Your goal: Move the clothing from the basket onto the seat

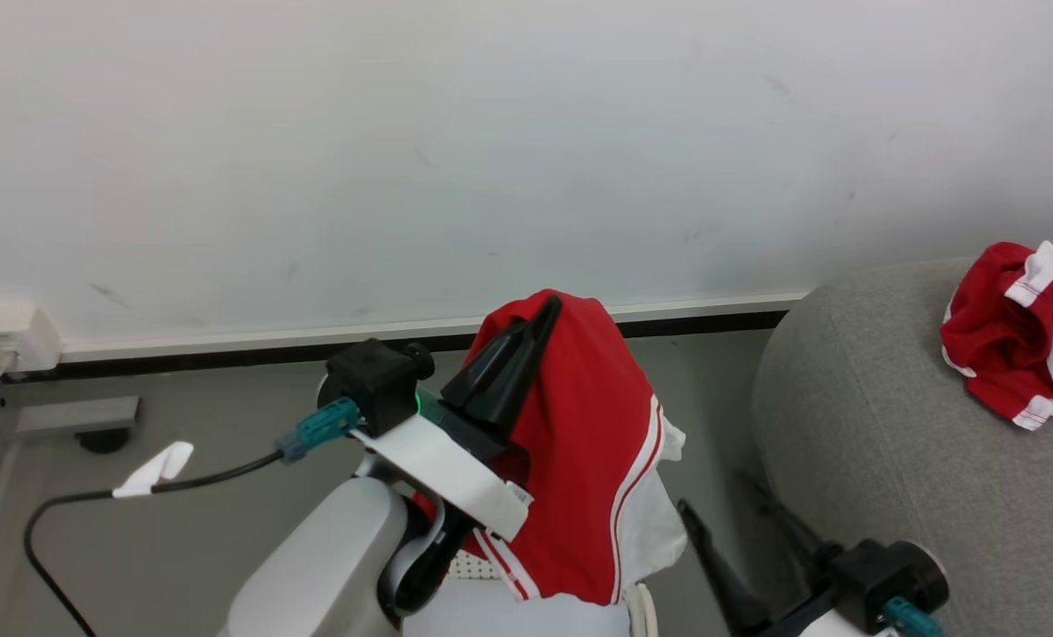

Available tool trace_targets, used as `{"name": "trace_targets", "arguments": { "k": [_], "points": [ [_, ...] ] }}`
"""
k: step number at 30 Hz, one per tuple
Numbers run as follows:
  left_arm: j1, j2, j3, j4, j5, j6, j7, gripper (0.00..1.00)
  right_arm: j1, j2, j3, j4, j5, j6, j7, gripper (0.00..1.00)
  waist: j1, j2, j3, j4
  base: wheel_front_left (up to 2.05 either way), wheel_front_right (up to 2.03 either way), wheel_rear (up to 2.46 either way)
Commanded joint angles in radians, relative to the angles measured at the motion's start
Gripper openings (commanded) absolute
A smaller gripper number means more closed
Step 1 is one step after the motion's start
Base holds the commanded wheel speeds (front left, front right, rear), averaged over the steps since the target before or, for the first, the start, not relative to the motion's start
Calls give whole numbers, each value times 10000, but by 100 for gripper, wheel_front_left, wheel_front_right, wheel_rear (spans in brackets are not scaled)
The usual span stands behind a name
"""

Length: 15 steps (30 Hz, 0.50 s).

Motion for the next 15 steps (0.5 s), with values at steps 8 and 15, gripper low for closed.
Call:
{"name": "trace_targets", "arguments": {
  "k": [8, 15],
  "points": [
    [-549, -92, -219, 223, -288, -29, -7, 0, -193, -368, 1436, 409, 318, -23, 7, 100, 0, 0, 29, 364, 0, 0, 0],
    [-835, -147, -417, 351, -421, -29, -7, 0, -695, -123, 2545, 1186, 40, -23, 7, 100, 0, 0, 49, 597, 0, 0, 0]
  ]
}}
